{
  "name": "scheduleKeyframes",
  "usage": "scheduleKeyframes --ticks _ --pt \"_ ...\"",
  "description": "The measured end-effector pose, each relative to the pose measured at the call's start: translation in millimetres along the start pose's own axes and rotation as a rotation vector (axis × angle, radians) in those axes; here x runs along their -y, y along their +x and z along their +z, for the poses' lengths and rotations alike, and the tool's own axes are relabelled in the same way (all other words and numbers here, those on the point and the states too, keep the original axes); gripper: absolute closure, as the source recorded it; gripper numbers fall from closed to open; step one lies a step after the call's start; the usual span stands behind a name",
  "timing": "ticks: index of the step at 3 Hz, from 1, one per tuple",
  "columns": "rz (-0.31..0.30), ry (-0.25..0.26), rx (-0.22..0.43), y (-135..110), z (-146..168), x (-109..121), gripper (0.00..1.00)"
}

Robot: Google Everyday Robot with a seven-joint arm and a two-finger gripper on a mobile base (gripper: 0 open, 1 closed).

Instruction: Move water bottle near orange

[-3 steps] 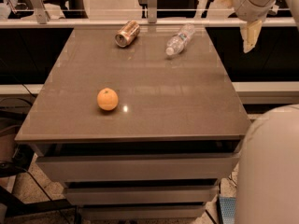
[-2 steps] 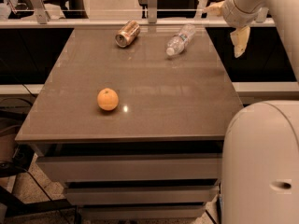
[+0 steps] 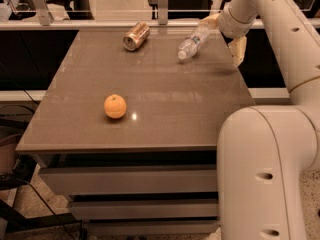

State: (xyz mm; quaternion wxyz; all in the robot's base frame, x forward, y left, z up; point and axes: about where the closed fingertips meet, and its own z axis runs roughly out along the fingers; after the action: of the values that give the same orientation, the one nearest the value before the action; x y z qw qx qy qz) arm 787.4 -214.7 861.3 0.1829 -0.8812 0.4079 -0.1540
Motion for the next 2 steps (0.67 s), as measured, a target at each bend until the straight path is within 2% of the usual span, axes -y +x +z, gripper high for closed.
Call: scheduleKeyframes --ticks 2 --pt "-0.174 0.008 0.043 -23.1 19.9 31.1 0.0"
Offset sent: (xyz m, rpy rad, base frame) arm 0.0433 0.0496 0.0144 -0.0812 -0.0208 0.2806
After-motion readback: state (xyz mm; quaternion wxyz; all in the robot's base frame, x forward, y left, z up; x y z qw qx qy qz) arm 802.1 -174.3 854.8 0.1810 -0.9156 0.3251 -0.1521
